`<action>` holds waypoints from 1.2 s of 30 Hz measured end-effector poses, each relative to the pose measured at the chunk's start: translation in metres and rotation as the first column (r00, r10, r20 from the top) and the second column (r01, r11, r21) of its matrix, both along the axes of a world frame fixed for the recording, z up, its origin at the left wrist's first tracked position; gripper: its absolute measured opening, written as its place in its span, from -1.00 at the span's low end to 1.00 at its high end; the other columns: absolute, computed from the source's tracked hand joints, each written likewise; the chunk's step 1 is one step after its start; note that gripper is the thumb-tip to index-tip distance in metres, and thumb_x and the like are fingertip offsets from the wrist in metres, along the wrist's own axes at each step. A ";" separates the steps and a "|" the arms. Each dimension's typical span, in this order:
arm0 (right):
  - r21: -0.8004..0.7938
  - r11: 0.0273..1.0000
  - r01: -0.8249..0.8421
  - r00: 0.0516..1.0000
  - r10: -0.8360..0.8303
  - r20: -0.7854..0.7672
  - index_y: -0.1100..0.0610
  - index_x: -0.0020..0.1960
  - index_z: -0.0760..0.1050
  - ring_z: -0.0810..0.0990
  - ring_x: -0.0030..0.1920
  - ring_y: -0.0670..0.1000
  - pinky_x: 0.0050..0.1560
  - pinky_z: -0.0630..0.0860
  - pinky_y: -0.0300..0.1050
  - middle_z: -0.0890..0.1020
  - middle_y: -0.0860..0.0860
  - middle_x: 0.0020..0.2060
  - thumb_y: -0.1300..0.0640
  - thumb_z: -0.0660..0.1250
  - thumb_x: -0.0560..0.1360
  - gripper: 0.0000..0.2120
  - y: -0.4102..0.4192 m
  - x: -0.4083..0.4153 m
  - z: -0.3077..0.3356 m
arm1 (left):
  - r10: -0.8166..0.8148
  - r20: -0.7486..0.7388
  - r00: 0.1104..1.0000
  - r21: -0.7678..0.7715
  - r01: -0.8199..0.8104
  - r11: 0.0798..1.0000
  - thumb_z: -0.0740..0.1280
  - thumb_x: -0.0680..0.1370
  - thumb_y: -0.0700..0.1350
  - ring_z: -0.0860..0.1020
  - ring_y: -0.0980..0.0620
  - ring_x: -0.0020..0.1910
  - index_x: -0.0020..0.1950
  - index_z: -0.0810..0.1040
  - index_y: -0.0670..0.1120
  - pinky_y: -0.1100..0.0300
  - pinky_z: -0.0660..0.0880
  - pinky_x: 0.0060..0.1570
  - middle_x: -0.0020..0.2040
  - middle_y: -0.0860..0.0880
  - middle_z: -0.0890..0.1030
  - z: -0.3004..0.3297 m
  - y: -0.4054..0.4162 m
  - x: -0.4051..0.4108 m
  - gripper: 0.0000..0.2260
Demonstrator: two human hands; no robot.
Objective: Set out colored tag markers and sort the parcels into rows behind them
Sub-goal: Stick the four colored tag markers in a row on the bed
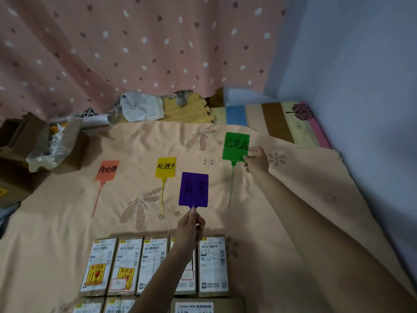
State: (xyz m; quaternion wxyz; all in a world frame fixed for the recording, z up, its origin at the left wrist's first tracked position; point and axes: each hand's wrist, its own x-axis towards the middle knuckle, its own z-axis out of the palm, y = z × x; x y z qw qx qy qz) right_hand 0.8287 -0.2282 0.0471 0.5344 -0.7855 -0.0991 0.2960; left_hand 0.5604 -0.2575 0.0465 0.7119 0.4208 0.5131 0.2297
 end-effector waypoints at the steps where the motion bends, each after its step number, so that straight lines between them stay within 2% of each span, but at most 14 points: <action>1: -0.057 0.998 -0.017 1.000 0.017 0.008 0.04 0.07 0.42 0.60 -0.32 0.05 -0.25 0.59 0.00 0.65 0.13 0.05 0.31 0.30 0.50 -0.77 0.003 0.006 -0.012 | 0.005 0.004 1.000 -0.006 -0.005 1.000 0.09 0.67 -0.03 0.18 0.14 -0.66 -0.31 0.35 -0.17 0.33 0.12 -0.64 -0.48 -0.06 0.40 -0.001 0.005 -0.001 -0.62; 3: -0.162 0.985 -0.053 0.998 0.055 0.009 0.07 0.15 0.44 0.63 -0.22 0.11 -0.15 0.63 0.08 0.63 0.10 0.11 0.31 0.28 0.51 -0.73 0.008 0.012 -0.041 | 0.021 0.013 1.000 -0.021 -0.021 1.000 0.09 0.66 -0.03 0.17 0.14 -0.65 -0.31 0.34 -0.16 0.33 0.14 -0.65 -0.48 -0.05 0.40 -0.004 0.016 -0.004 -0.62; 5: -0.217 0.973 -0.085 0.996 0.081 -0.026 0.05 0.18 0.44 0.62 -0.24 0.11 -0.11 0.63 0.11 0.65 0.11 0.11 0.34 0.25 0.50 -0.68 0.014 0.011 -0.066 | 0.037 0.014 0.999 -0.026 -0.036 0.999 0.09 0.66 -0.03 0.16 0.14 -0.65 -0.31 0.33 -0.16 0.33 0.13 -0.65 -0.48 -0.05 0.39 -0.009 0.025 -0.007 -0.62; 7: -0.221 0.972 -0.084 0.994 0.065 -0.091 0.04 0.14 0.45 0.61 -0.35 0.08 -0.23 0.65 0.01 0.66 0.14 0.05 0.40 0.23 0.51 -0.67 0.020 0.005 -0.079 | 0.043 0.001 0.999 -0.026 -0.043 0.999 0.09 0.66 -0.03 0.15 0.14 -0.64 -0.31 0.32 -0.17 0.34 0.11 -0.63 -0.47 -0.05 0.39 -0.014 0.033 -0.011 -0.62; 10: -0.222 0.972 -0.072 0.987 0.037 -0.159 0.09 0.19 0.47 0.61 -0.41 0.03 -0.50 0.58 -0.24 0.63 0.15 0.02 0.45 0.19 0.53 -0.64 0.028 0.002 -0.094 | 0.055 -0.013 0.998 -0.035 -0.055 0.998 0.09 0.66 -0.03 0.14 0.15 -0.64 -0.32 0.33 -0.15 0.33 0.08 -0.63 -0.46 -0.07 0.38 -0.023 0.039 -0.016 -0.62; 12: -0.226 0.972 -0.062 0.985 0.024 -0.169 0.11 0.19 0.49 0.63 -0.39 0.03 -0.50 0.57 -0.25 0.64 0.17 0.02 0.46 0.20 0.52 -0.64 0.031 0.002 -0.098 | 0.054 -0.012 0.998 -0.040 -0.054 0.998 0.09 0.66 -0.03 0.14 0.15 -0.64 -0.33 0.34 -0.14 0.32 0.07 -0.61 -0.45 -0.08 0.37 -0.026 0.041 -0.017 -0.61; 15: -0.259 0.961 -0.096 0.992 0.072 -0.103 0.14 0.20 0.50 0.62 -0.39 -0.01 -0.49 0.51 -0.23 0.66 0.15 -0.01 0.39 0.23 0.54 -0.70 0.025 0.001 -0.094 | 0.062 0.014 0.998 -0.063 -0.061 0.996 0.10 0.66 -0.01 0.14 0.15 -0.64 -0.34 0.34 -0.14 0.34 0.07 -0.61 -0.44 -0.08 0.37 -0.028 0.043 -0.015 -0.60; 18: -0.295 0.948 -0.121 0.992 0.128 0.004 0.11 0.13 0.50 0.60 -0.37 -0.04 -0.43 0.46 -0.20 0.65 0.09 -0.03 0.29 0.24 0.54 -0.79 0.011 -0.003 -0.079 | 0.051 0.032 0.998 -0.088 -0.048 0.995 0.10 0.66 0.00 0.14 0.14 -0.63 -0.33 0.34 -0.14 0.35 0.07 -0.61 -0.44 -0.07 0.38 -0.024 0.043 -0.006 -0.61; 20: -0.252 0.961 -0.115 0.993 0.118 -0.003 0.13 0.12 0.51 0.59 -0.36 -0.06 -0.43 0.46 -0.21 0.65 0.10 -0.05 0.24 0.28 0.53 -0.82 -0.001 -0.010 -0.067 | 0.041 0.044 0.998 -0.095 -0.036 0.995 0.10 0.66 0.00 0.15 0.14 -0.63 -0.33 0.34 -0.13 0.34 0.07 -0.59 -0.45 -0.06 0.39 -0.019 0.041 0.005 -0.61; 24: -0.031 0.970 -0.242 0.949 0.230 -0.216 0.21 0.09 0.58 0.58 -0.31 -0.06 -0.41 0.44 -0.27 0.66 0.06 -0.13 0.10 0.36 0.53 -0.79 -0.025 -0.038 -0.032 | 0.005 0.079 0.997 -0.112 0.004 0.994 0.09 0.66 -0.01 0.16 0.15 -0.65 -0.31 0.34 -0.13 0.35 0.09 -0.64 -0.47 -0.05 0.41 -0.005 0.036 0.040 -0.62; 27: 0.093 0.954 -0.286 0.905 0.301 -0.300 0.20 0.06 0.62 0.57 -0.32 -0.08 -0.42 0.39 -0.28 0.69 0.03 -0.16 0.03 0.40 0.51 -0.74 -0.037 -0.055 -0.015 | -0.047 0.097 0.994 -0.095 0.056 0.994 0.08 0.67 -0.01 0.16 0.15 -0.66 -0.31 0.33 -0.14 0.36 0.10 -0.64 -0.49 -0.03 0.43 0.002 0.031 0.070 -0.62; 30: 0.189 0.958 -0.218 0.894 0.273 -0.355 0.17 0.02 0.64 0.55 -0.34 -0.07 -0.42 0.36 -0.25 0.70 0.04 -0.19 0.07 0.43 0.49 -0.80 -0.041 -0.056 -0.008 | -0.079 0.090 0.993 -0.094 0.087 0.992 0.08 0.67 -0.01 0.18 0.15 -0.66 -0.32 0.33 -0.13 0.36 0.10 -0.64 -0.51 -0.03 0.43 0.006 0.025 0.096 -0.61; 33: 0.216 0.960 -0.177 0.921 0.239 -0.307 0.19 -0.04 0.63 0.52 -0.38 -0.07 -0.45 0.36 -0.28 0.65 0.00 -0.31 0.20 0.40 0.50 -0.92 -0.045 -0.043 -0.003 | -0.111 0.091 0.990 -0.091 0.119 0.989 0.09 0.67 -0.01 0.18 0.15 -0.67 -0.32 0.34 -0.13 0.36 0.09 -0.64 -0.51 -0.04 0.42 0.010 0.017 0.115 -0.61; 36: 0.230 0.957 -0.178 0.931 0.240 -0.276 0.18 -0.11 0.61 0.52 -0.41 -0.09 -0.47 0.36 -0.30 0.63 0.04 -0.32 0.25 0.37 0.51 -0.95 -0.052 -0.028 0.004 | -0.156 0.082 0.984 -0.080 0.163 0.983 0.09 0.67 -0.01 0.18 0.15 -0.65 -0.31 0.35 -0.14 0.34 0.11 -0.64 -0.43 -0.08 0.43 0.012 0.010 0.129 -0.62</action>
